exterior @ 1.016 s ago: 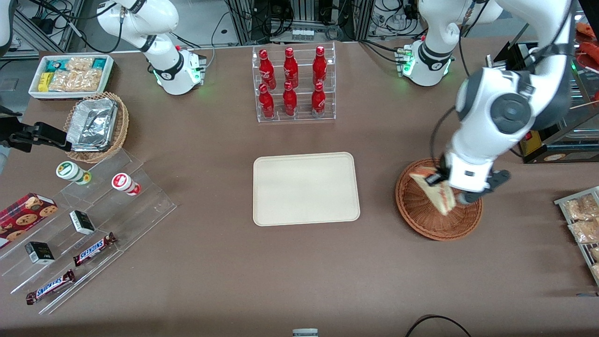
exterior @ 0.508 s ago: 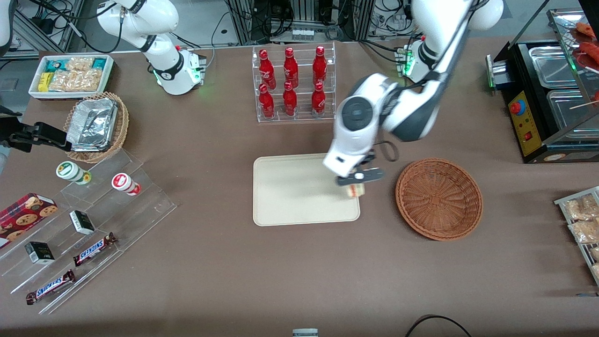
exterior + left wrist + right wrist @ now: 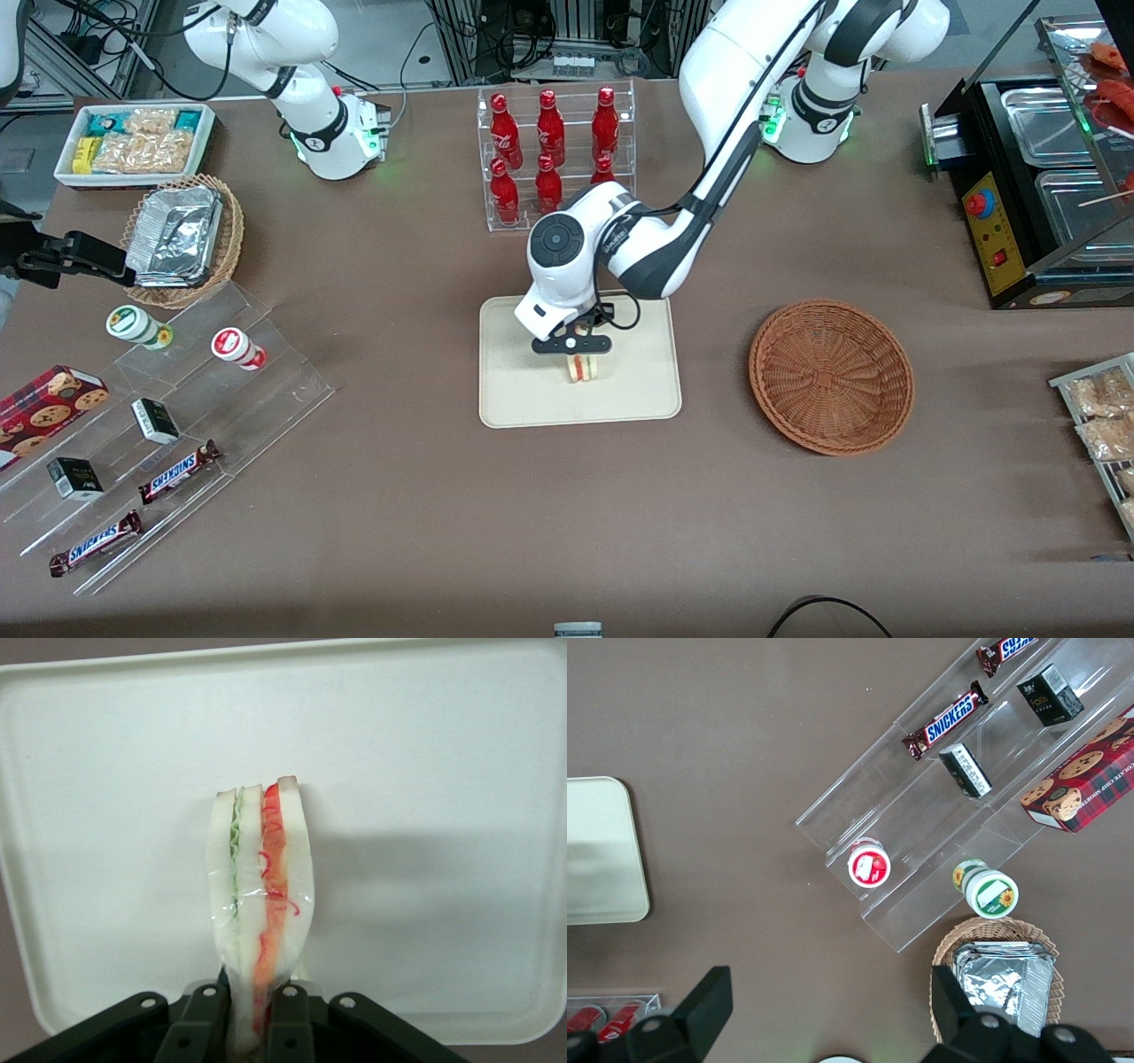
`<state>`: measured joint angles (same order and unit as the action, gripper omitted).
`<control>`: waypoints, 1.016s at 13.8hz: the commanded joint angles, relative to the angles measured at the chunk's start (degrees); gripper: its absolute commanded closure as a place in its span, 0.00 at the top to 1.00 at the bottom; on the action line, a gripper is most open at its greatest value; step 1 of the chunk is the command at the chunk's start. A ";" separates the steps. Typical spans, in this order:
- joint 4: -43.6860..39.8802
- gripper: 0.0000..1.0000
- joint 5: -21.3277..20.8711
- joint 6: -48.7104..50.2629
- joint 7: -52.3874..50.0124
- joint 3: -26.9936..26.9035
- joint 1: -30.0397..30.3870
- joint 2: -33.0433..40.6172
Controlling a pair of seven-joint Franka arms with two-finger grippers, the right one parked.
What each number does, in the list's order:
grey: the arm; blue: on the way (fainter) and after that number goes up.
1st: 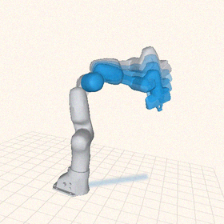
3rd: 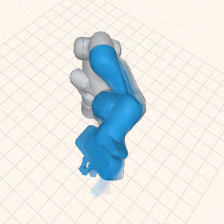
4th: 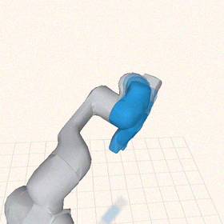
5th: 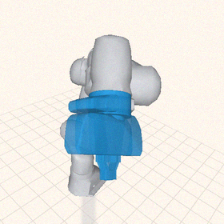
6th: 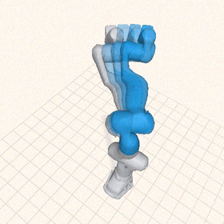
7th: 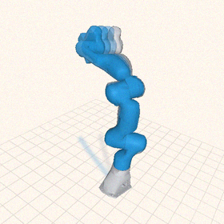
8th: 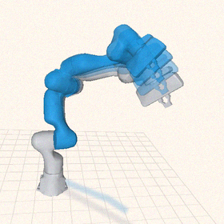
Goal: Place sandwich from basket to tray
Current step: 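Lower the sandwich onto the tray and open the left gripper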
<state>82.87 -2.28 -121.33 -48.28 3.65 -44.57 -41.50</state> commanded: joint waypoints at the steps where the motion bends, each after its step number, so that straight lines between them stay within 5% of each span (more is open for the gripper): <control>1: -1.75 0.00 -0.79 -2.93 -2.08 -1.10 -1.30 -1.13; 5: -1.57 0.00 -7.37 -4.18 -5.68 -1.10 -1.83 -2.36; 9: -1.48 0.00 -8.00 -6.89 -7.26 -1.01 -1.83 -2.97; 10: -1.48 0.08 -8.09 -6.99 -7.70 -1.01 -1.83 -3.32; 11: -1.48 0.61 -8.00 -6.99 -7.71 -1.01 -1.83 -3.33; 12: -1.48 1.00 -8.09 -6.90 -7.53 -1.01 -1.83 -3.33; 14: -1.48 1.00 -7.91 -6.72 -7.70 -1.01 -1.75 -2.80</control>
<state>82.78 -9.35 -128.14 -54.15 3.60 -45.27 -44.05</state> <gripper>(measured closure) 0.581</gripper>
